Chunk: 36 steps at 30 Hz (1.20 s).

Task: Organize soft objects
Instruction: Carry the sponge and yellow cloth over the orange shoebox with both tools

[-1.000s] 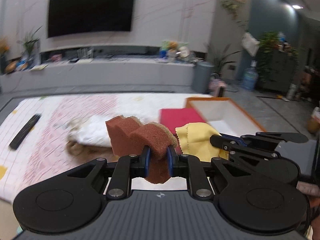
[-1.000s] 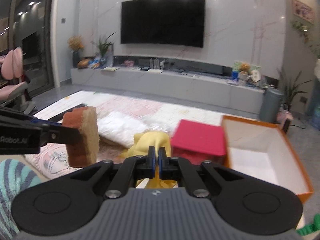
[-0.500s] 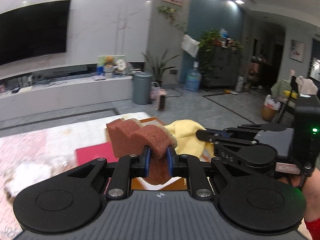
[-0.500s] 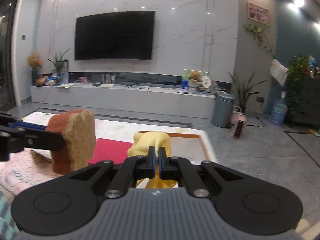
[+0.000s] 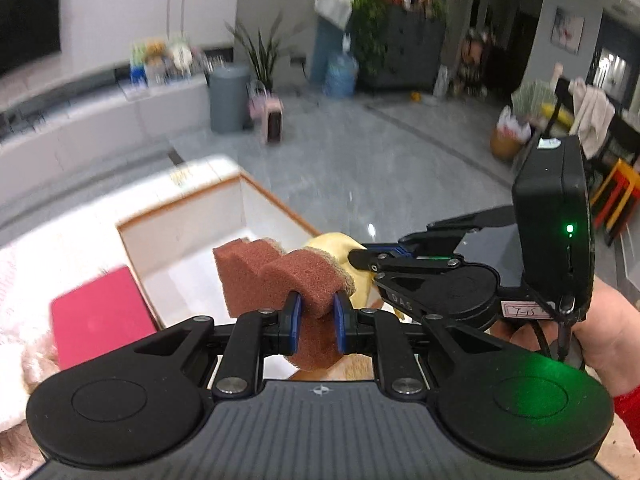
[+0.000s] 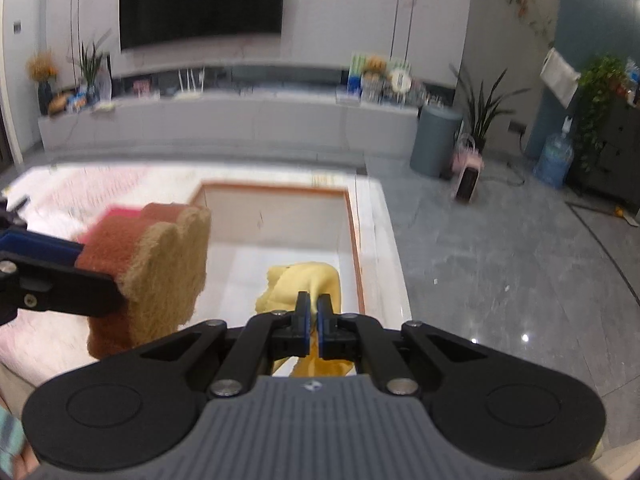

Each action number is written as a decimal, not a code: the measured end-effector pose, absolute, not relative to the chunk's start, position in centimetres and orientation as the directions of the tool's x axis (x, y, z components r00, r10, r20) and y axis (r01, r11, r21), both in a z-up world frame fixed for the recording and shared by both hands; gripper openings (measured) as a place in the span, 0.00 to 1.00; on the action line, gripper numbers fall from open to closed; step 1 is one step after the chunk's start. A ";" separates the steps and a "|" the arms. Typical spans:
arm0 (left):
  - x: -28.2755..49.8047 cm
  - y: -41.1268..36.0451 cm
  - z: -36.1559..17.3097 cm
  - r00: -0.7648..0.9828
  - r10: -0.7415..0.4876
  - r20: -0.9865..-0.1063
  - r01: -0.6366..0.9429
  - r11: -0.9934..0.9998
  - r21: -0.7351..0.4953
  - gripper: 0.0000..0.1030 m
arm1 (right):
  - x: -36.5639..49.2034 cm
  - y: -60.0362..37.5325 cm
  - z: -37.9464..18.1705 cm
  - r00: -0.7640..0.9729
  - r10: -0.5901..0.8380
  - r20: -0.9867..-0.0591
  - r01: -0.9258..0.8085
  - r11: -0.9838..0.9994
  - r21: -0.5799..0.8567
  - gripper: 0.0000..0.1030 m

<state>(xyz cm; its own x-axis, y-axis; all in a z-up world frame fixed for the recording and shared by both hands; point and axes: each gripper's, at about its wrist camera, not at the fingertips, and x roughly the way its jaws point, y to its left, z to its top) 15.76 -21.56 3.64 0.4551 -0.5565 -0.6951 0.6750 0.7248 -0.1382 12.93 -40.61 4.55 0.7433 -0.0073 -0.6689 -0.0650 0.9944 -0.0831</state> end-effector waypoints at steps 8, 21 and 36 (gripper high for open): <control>18.6 -24.1 0.5 0.353 -0.484 -0.801 0.680 0.721 -0.137 0.18 | 16.8 -41.6 0.0 0.624 0.000 -0.781 -0.129 0.986 -0.103 0.00; 19.8 -26.5 -1.4 0.330 -0.398 -0.856 0.706 0.706 -0.056 0.17 | 19.5 -41.7 -4.1 0.500 0.018 -0.866 -0.188 0.978 -0.089 0.01; 20.7 -26.5 -0.1 0.357 -0.374 -0.856 0.676 0.736 -0.039 0.28 | 19.5 -41.2 -3.4 0.494 0.005 -0.870 -0.198 0.974 -0.107 0.19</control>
<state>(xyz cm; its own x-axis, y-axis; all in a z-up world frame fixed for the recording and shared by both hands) 20.68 -26.49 -0.07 0.3569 -0.3736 -0.8562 0.6764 0.7355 -0.0391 19.50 -41.17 -3.38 0.4937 0.0048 -0.8696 -0.1983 0.9743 -0.1071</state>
